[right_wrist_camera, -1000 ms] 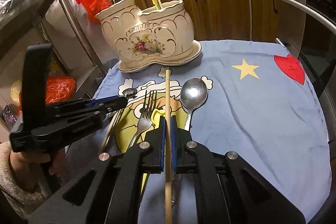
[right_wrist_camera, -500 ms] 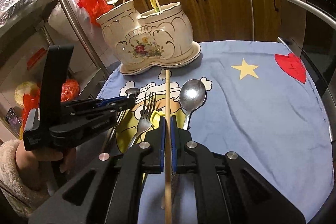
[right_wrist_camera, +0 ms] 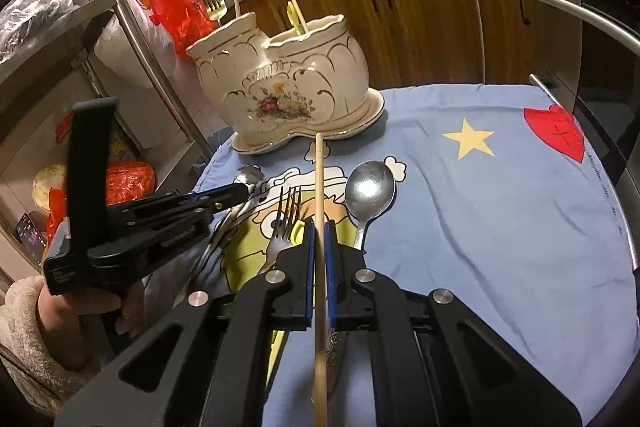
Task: Organize utensils
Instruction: 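Lift the chopstick and gold fork and carry both over the ceramic holder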
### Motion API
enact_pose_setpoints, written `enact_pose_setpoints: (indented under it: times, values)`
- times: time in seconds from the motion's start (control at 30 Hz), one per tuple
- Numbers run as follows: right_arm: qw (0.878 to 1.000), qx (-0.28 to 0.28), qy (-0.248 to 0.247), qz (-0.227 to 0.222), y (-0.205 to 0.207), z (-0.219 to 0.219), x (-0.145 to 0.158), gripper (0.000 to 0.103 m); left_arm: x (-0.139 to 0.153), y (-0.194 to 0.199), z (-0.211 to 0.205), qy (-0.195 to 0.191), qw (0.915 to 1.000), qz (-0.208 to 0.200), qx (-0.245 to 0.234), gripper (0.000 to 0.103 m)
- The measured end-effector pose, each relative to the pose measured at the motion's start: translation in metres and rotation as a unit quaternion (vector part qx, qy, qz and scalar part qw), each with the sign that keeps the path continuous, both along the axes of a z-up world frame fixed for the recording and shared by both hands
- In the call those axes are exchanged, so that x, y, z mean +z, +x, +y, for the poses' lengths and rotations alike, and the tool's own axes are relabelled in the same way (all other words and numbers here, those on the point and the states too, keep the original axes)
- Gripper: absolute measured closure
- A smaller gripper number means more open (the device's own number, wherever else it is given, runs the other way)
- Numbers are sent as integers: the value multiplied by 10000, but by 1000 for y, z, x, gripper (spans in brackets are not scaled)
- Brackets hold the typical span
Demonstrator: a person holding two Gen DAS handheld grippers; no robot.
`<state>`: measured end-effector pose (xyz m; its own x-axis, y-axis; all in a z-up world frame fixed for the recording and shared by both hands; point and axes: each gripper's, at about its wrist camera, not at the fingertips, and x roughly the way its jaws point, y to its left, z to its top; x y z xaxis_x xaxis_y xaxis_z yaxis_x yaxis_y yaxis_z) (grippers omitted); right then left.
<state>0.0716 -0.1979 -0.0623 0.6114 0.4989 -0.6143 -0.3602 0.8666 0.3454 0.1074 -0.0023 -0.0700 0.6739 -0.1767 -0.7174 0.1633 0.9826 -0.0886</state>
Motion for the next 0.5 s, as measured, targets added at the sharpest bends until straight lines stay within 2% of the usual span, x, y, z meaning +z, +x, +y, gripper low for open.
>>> enact_pose_setpoints:
  times: [0.2, 0.37, 0.5]
  values:
    - [9998, -26, 120, -142, -3, -4, 9, 98, 28, -23, 10, -469, 9977, -470, -152, 100]
    - [9994, -45, 205, -267, 1, -5, 21, 98, 53, -35, 17, -672, 9942, -826, -159, 100]
    - [9984, -32, 226, -522, 7, -4, 39, 98, 82, -40, 22, -694, 9897, -1238, -182, 100]
